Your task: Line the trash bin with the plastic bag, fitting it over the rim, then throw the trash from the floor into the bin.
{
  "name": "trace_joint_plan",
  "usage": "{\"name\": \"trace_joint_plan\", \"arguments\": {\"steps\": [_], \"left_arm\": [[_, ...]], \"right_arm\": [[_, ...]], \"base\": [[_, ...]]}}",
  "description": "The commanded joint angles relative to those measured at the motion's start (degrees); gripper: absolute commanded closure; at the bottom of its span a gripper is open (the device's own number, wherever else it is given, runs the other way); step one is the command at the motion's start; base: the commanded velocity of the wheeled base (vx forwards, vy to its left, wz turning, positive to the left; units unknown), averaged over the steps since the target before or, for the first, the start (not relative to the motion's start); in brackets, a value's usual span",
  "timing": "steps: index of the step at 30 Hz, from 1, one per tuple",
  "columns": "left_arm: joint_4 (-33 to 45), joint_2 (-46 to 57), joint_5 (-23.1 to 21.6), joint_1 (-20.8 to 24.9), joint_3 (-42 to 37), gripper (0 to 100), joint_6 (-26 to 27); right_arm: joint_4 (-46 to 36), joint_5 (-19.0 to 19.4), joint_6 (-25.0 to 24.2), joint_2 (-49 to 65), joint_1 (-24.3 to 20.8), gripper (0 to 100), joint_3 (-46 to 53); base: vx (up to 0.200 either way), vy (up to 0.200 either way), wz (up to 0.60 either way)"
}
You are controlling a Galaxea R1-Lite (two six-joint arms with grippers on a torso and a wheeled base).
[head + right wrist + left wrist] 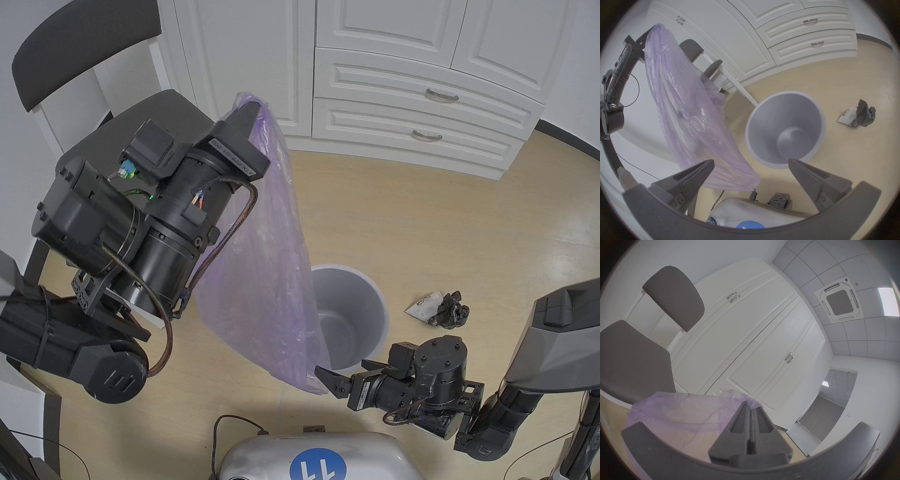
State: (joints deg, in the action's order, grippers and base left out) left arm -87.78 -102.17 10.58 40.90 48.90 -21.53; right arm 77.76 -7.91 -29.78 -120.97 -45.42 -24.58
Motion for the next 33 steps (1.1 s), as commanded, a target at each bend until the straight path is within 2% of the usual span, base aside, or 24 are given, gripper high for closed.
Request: {"name": "trace_joint_plan", "arguments": {"steps": [1, 9, 14, 16, 20, 33], "left_arm": [[-0.02, 0.13, 0.05, 1.29, -0.21, 100, 0.0], [-0.02, 0.04, 1.9, 3.66, 0.5, 100, 0.0], [-0.02, -0.57, 4.18, 5.16, 2.08, 100, 0.0], [-0.02, -0.14, 5.24, 5.95, 2.61, 100, 0.08], [-0.02, 1.01, 5.33, 5.95, 2.61, 100, 0.17], [-0.02, 4.08, 5.24, 5.86, 2.61, 100, 0.17]], "right_arm": [[0.63, -0.17, -0.19, -0.67, -0.28, 0, -0.21], [0.99, 0.09, -0.98, -1.38, -0.28, 0, -0.47], [4.06, 0.27, -2.56, -3.05, -0.28, 0, -0.74], [7.84, 0.18, -2.91, -5.16, -0.19, 0, -1.09], [12.24, 0.0, -2.91, -7.97, -0.19, 0, -1.09], [12.24, -0.44, -5.2, -11.66, -0.63, 0, -3.46]], "base": [[0.0, 0.0, 0.0], [0.0, 0.0, 0.0], [0.0, 0.0, 0.0], [0.0, 0.0, 0.0], [0.0, 0.0, 0.0], [0.0, 0.0, 0.0]]}}
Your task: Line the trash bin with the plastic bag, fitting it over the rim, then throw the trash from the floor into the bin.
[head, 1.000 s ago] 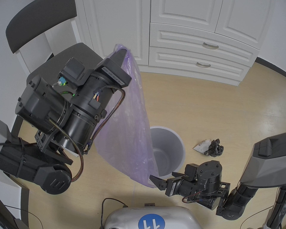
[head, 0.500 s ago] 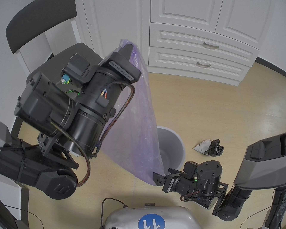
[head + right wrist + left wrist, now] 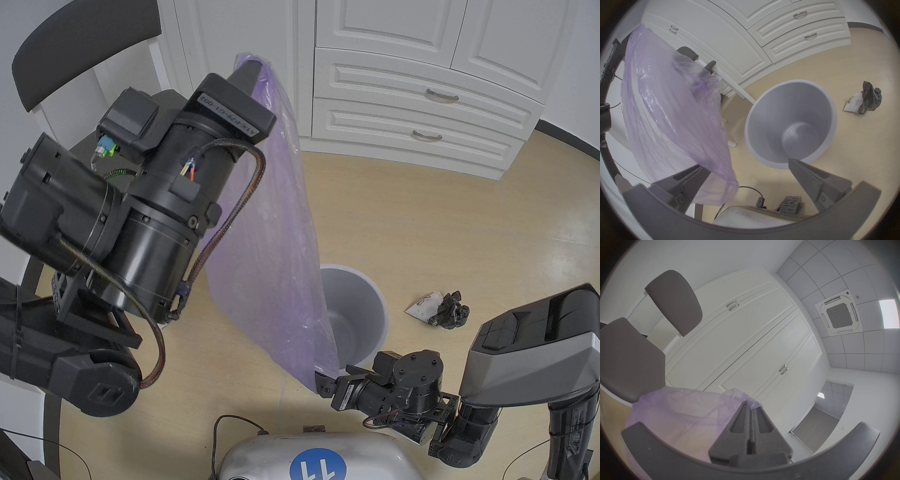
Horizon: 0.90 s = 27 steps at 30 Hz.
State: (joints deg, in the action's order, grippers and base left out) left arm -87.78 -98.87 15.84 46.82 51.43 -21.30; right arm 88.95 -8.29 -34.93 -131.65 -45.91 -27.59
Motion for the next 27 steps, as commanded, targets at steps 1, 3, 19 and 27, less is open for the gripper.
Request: {"name": "trace_joint_plan", "arguments": {"steps": [1, 3, 19, 27], "left_arm": [[-0.02, 0.78, -0.02, -0.15, -0.02, 100, -0.06], [-0.02, 0.78, -0.02, -0.15, -0.02, 100, -0.06], [-0.02, 0.69, 0.07, 0.29, -0.1, 100, -0.06], [-0.02, 0.25, 0.07, 0.46, -0.02, 100, -0.15]], "right_arm": [[1.05, -0.15, -0.32, -0.63, -0.14, 0, -0.54], [1.05, -0.24, -0.67, -0.45, -0.14, 0, -0.63], [1.05, -3.4, -8.58, -0.63, -2.08, 0, -5.37], [1.05, -2.96, -10.6, 1.04, -4.98, 0, -3.53]], "base": [[0.0, 0.0, 0.0], [0.0, 0.0, 0.0], [0.0, 0.0, 0.0], [0.0, 0.0, 0.0]]}}
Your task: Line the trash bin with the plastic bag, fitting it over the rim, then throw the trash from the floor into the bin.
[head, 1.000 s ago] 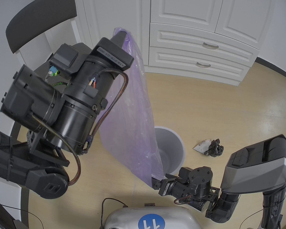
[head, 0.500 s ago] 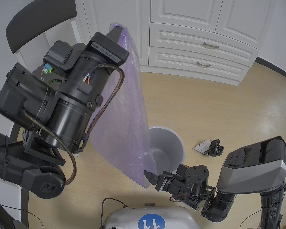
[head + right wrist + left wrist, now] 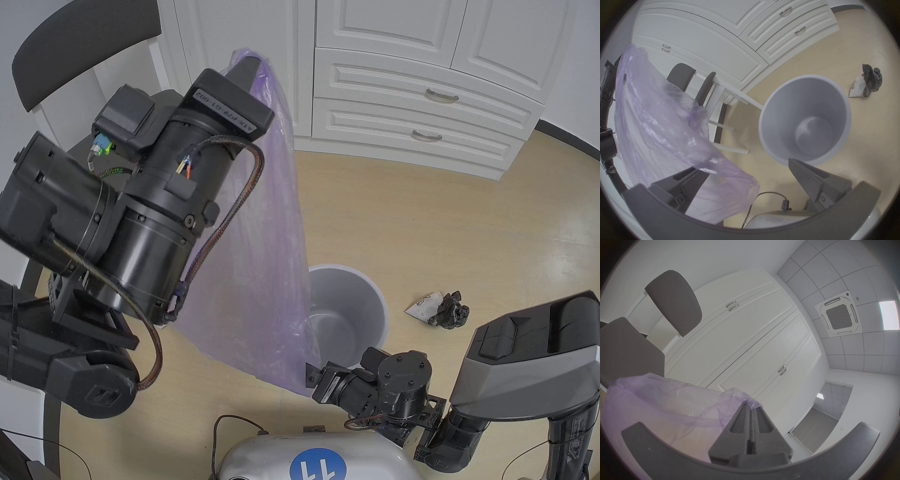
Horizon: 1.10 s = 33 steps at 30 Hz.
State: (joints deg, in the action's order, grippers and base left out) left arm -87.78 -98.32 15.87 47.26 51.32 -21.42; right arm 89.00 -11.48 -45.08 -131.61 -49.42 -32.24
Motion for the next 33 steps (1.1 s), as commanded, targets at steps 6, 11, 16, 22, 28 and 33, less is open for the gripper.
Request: {"name": "trace_joint_plan", "arguments": {"steps": [6, 11, 16, 22, 28, 33], "left_arm": [[-0.02, -0.03, 0.04, -0.07, 0.09, 100, -0.03], [-0.02, 0.14, 0.04, -0.07, 0.09, 100, -0.03], [-0.02, -0.03, 0.04, -0.07, 0.09, 100, -0.03], [-0.02, -0.03, 0.04, 0.2, -0.08, 100, -0.03], [-0.02, -0.03, 0.04, 0.55, -0.08, 100, -0.03], [-0.02, 0.06, 0.04, 0.55, -0.26, 100, -0.11]], "right_arm": [[1.0, 0.5, -0.62, -1.37, -2.87, 0, 1.83], [1.0, 0.59, -1.68, -1.98, -3.23, 0, 1.83], [1.0, 0.59, -1.68, -1.98, -3.31, 0, 1.75], [1.0, 0.59, -1.85, -1.54, -3.23, 0, 1.57], [1.0, -0.03, -2.64, -1.98, -3.23, 0, 0.16], [1.0, -0.21, -2.56, -1.81, -3.23, 0, -0.36]], "base": [[0.0, 0.0, 0.0], [0.0, 0.0, 0.0], [0.0, 0.0, 0.0], [0.0, 0.0, 0.0], [0.0, 0.0, 0.0], [0.0, 0.0, 0.0]]}}
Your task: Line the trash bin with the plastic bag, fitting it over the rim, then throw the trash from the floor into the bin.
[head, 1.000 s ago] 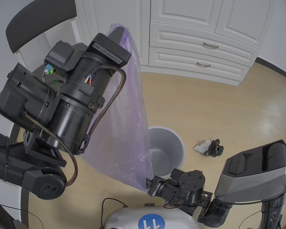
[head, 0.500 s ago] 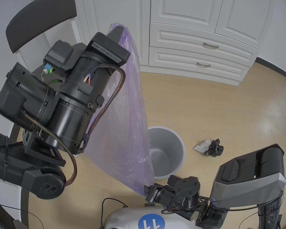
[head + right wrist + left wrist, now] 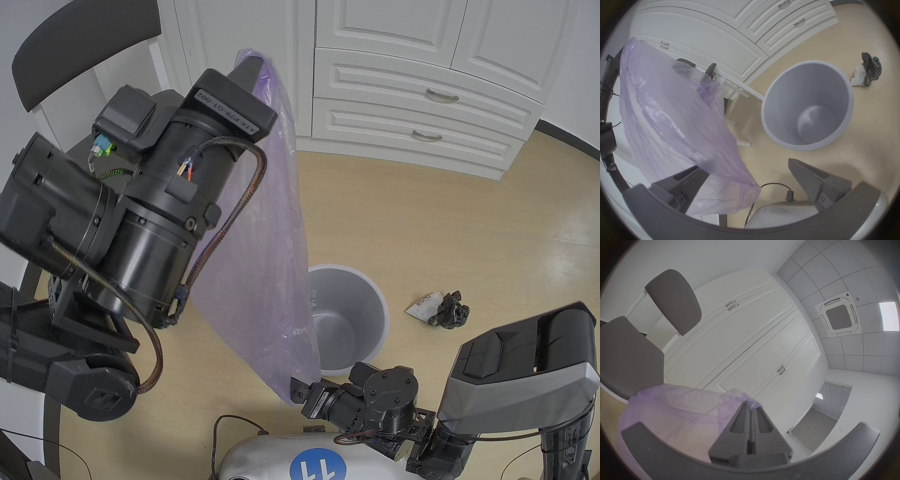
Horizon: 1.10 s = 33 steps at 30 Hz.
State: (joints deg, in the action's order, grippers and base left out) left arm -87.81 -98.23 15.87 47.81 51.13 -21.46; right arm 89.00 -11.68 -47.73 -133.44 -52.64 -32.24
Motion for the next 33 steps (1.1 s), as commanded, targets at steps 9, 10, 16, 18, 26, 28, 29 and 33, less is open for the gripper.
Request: {"name": "trace_joint_plan", "arguments": {"steps": [9, 10, 16, 18, 26, 28, 29, 33], "left_arm": [[0.01, -0.47, 0.04, 0.53, -0.24, 100, -0.17], [0.01, -0.56, 0.04, 0.53, -0.24, 100, -0.17], [0.01, -0.73, 0.04, 0.53, -0.33, 100, -0.69], [0.01, -0.82, -0.05, 0.18, -0.41, 100, -0.87], [0.09, -1.35, -0.93, -1.76, -3.49, 100, -0.43], [0.09, -2.05, -1.02, -2.55, -3.31, 100, -0.43], [0.09, -2.4, -1.02, -2.9, -3.14, 100, -0.43], [0.09, -2.58, -1.02, -3.78, -2.79, 100, -0.43]], "right_arm": [[1.0, -0.36, -1.23, 0.28, -0.1, 100, -0.98], [1.0, -0.36, -1.4, 0.37, -0.1, 100, -0.98], [1.0, -0.71, -1.05, 1.95, 0.52, 100, -0.54], [1.0, -0.89, -0.17, 3.89, 1.05, 100, -0.01], [1.0, 1.48, 16.0, 13.03, 7.99, 100, 5.79], [1.0, 3.59, 20.66, 16.63, 11.24, 100, 7.99], [1.0, 4.56, 22.33, 17.95, 12.47, 100, 8.6], [1.0, 5.53, 27.42, 23.49, 17.92, 100, 8.95]], "base": [[0.0, 0.0, 0.0], [0.0, 0.0, 0.0], [0.0, 0.0, 0.0], [0.0, 0.0, 0.0], [0.0, 0.0, 0.0], [0.0, 0.0, 0.0], [0.0, 0.0, 0.0], [0.0, 0.0, 0.0]]}}
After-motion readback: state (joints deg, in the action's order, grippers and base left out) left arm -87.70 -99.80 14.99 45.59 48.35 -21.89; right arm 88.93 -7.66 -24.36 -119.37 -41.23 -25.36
